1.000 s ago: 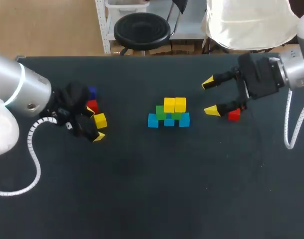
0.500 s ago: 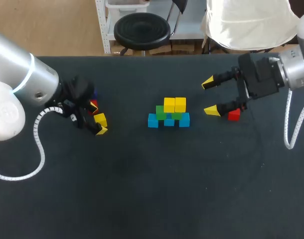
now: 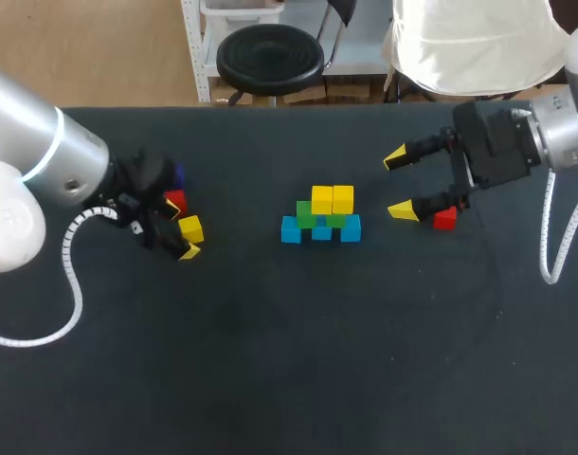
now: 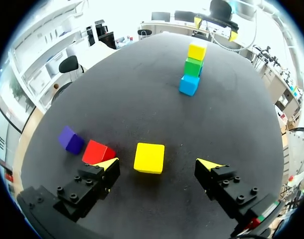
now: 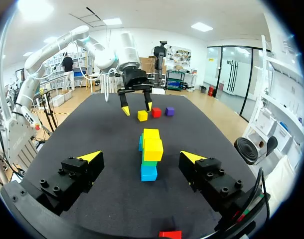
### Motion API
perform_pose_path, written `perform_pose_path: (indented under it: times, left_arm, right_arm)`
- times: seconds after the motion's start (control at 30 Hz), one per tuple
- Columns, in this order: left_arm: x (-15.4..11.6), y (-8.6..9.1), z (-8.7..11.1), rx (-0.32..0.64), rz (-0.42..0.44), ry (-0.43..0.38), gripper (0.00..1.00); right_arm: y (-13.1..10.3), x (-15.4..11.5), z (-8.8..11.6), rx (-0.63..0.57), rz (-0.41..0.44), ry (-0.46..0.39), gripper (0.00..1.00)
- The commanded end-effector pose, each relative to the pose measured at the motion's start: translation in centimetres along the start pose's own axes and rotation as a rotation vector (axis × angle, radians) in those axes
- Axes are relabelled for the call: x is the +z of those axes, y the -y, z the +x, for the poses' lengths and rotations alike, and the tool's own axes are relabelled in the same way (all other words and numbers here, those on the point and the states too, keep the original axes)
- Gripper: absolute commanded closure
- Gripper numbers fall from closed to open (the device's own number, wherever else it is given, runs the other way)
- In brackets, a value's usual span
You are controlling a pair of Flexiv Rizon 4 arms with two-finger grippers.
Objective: Place the blue cubes, place green cubes on the blue cubes, place the yellow cubes on the green cubes, then place the red cubes on the yellow cubes, and place purple cube on the red cubes.
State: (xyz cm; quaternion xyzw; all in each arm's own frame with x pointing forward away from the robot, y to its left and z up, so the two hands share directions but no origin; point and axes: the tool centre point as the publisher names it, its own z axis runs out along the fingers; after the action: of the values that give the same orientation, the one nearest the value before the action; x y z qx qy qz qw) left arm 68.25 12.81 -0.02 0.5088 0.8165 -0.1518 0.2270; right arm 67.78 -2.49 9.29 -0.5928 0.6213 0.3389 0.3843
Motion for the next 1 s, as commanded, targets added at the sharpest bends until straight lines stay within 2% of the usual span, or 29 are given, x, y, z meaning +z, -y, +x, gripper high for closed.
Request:
perform_pose_path:
  times: [0.03, 0.23, 0.27, 0.3, 0.37, 0.4, 0.47, 0.5, 0.83, 1.0]
  left_arm:
    - [0.6, -0.1, -0.3, 0.006, 0.008, -0.002, 0.0]
    - [1.2, 0.0, -0.5, 0.02, 0.028, -0.008, 0.0]
    - [1.3, 0.0, -0.6, 0.022, 0.031, -0.007, 0.04]
    - [1.3, 0.0, -0.6, 0.029, 0.034, -0.006, 0.15]
    - [1.3, 0.1, -0.7, 0.039, 0.037, -0.001, 0.52]
    - [1.3, 0.1, -0.7, 0.044, 0.037, -0.003, 0.58]
    - [1.3, 0.2, -0.7, 0.05, 0.04, -0.003, 0.91]
    - [1.3, 0.3, -0.7, 0.051, 0.04, -0.003, 1.0]
    - [0.6, 1.3, -0.6, 0.081, 0.042, 0.022, 1.0]
    - [-0.5, 2.5, -1.7, 0.126, 0.057, 0.023, 1.0]
  right_arm:
    - [0.0, 0.0, 0.0, -0.001, 0.0, 0.001, 0.0]
    - [0.0, 0.0, 0.0, -0.001, 0.0, 0.001, 0.0]
    - [0.0, 0.0, 0.0, -0.001, 0.0, 0.001, 0.0]
    - [0.0, 0.0, 0.0, -0.001, 0.0, 0.001, 0.0]
    - [0.0, 0.0, 0.0, -0.001, 0.0, 0.001, 0.0]
    - [0.0, 0.0, 0.0, -0.001, 0.0, 0.001, 0.0]
    - [0.0, 0.0, 0.0, -0.001, 0.0, 0.001, 0.0]
    - [0.0, 0.0, 0.0, -0.001, 0.0, 0.001, 0.0]
    - [0.0, 0.0, 0.0, -0.001, 0.0, 0.001, 0.0]
    - [0.0, 0.0, 0.0, -0.001, 0.0, 0.001, 0.0]
